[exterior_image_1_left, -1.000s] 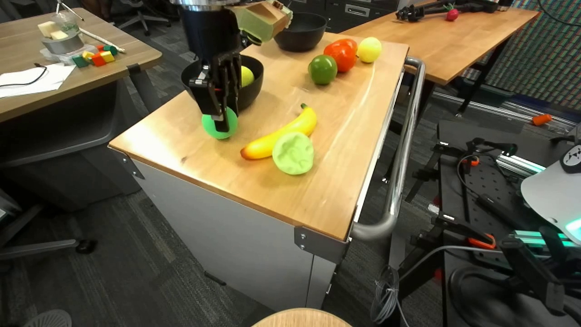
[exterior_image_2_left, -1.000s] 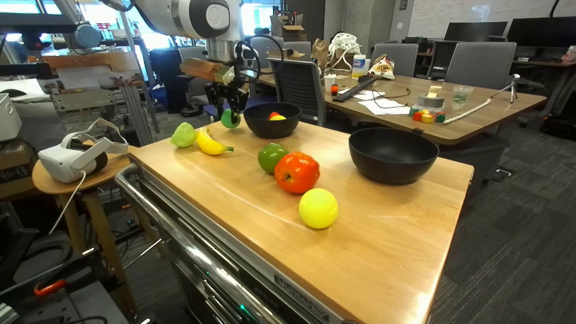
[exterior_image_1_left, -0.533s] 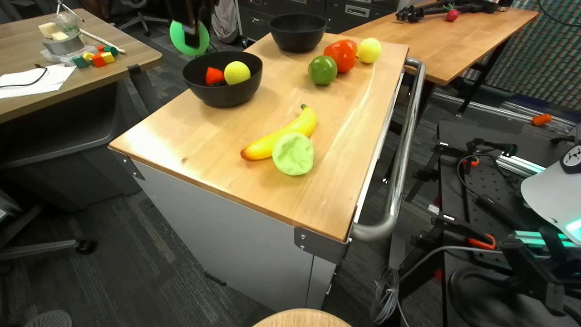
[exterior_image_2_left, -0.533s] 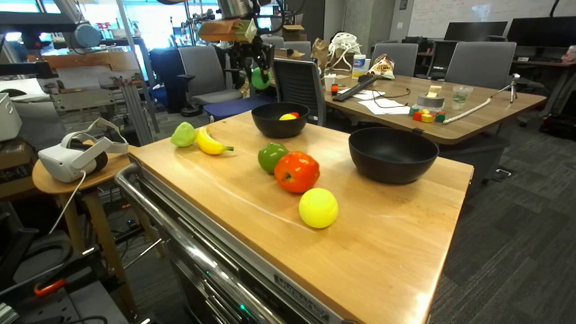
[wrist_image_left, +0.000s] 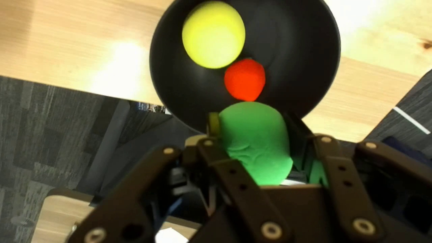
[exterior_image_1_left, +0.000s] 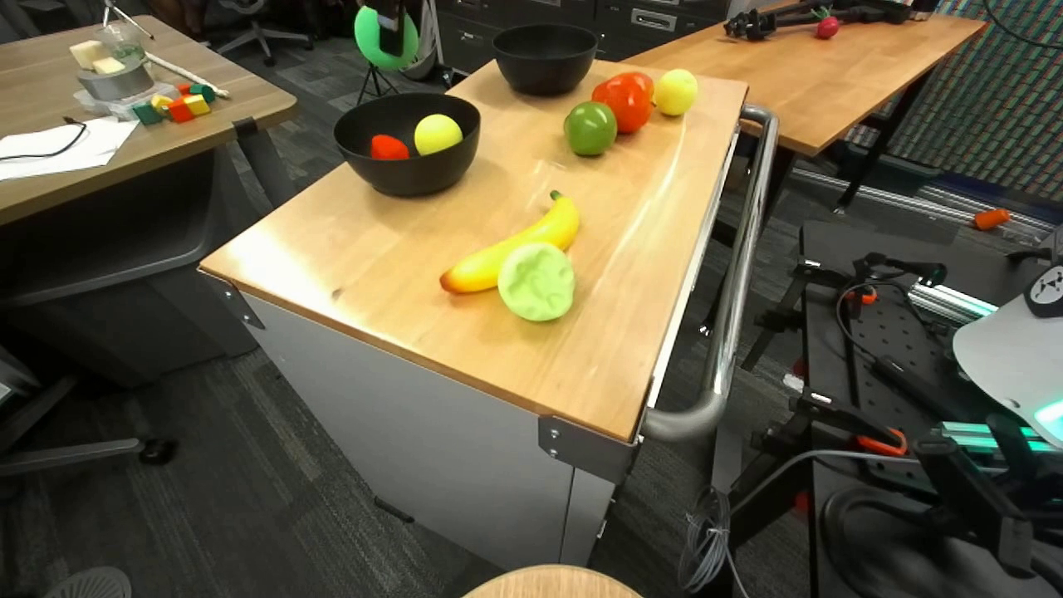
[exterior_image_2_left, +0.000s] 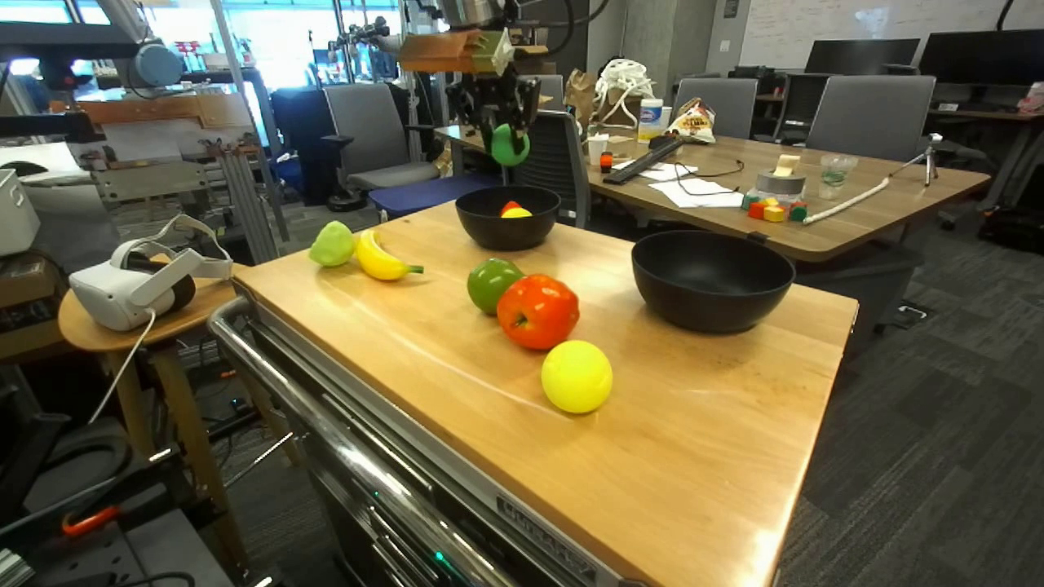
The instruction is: Pick up the plush vegetable and fruit toy, then put them in the two bowls
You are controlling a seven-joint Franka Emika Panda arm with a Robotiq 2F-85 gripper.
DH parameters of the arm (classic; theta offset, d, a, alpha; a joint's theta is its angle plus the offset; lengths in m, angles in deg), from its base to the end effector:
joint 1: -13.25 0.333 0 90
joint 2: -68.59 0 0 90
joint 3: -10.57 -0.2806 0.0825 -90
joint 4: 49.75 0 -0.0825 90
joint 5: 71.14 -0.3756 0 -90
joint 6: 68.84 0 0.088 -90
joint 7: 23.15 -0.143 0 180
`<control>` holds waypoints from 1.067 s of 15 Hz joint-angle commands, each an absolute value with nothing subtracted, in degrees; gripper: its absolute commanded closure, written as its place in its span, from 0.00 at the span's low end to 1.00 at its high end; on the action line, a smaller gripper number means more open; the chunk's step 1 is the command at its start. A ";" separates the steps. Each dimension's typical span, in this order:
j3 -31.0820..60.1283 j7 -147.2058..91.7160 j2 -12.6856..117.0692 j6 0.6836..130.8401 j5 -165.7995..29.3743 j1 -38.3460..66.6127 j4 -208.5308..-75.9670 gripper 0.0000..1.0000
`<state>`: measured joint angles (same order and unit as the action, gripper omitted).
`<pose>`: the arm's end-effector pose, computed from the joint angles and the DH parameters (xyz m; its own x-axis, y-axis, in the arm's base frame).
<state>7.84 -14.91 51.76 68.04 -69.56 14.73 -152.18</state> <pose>0.6538 0.0455 0.3566 0.9273 0.2259 0.2984 0.2200 -0.9740 0.0536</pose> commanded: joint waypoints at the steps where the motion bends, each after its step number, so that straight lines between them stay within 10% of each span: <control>1: 6.27 -7.05 50.15 64.05 -74.15 12.22 -150.75 0.27; 5: 6.57 -1.51 51.94 59.01 -73.17 11.42 -151.47 0.00; 16: 6.96 2.65 63.05 50.90 -52.67 15.50 -159.14 0.00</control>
<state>6.76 2.62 63.16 51.08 -52.52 15.32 -159.38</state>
